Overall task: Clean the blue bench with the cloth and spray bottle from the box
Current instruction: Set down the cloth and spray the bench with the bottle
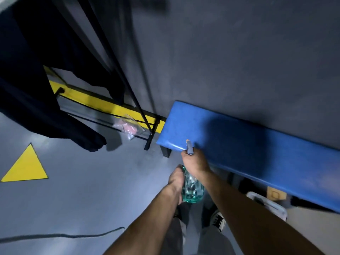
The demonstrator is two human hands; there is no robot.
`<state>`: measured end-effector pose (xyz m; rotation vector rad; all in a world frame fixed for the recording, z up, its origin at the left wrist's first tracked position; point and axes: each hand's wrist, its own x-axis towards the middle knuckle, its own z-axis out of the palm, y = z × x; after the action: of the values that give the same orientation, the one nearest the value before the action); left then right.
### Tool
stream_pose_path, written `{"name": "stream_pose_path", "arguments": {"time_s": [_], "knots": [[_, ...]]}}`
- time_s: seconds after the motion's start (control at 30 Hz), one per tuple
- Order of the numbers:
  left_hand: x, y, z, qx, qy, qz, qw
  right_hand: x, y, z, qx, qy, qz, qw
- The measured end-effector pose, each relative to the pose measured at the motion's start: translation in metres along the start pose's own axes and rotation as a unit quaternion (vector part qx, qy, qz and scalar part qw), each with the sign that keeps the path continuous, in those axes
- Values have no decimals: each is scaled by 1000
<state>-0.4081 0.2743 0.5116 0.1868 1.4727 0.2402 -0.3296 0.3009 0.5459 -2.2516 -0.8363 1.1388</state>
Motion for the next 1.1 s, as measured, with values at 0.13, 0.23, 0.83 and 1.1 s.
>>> {"name": "stream_pose_path", "arguments": {"time_s": [0.13,0.23,0.83,1.1], "knots": [[-28,14,0,9,2,6,1000,0,-3,2,-23,-11,0,1000],[-30,12,1,9,-9,-17,1000,0,1,2,-24,-12,0,1000],[-15,-33,40,78,-26,-43,996,-10,62,-32,-3,60,35,998],[-33,-64,76,164,-4,-4,986,-21,107,-74,98,93,79,988]]}}
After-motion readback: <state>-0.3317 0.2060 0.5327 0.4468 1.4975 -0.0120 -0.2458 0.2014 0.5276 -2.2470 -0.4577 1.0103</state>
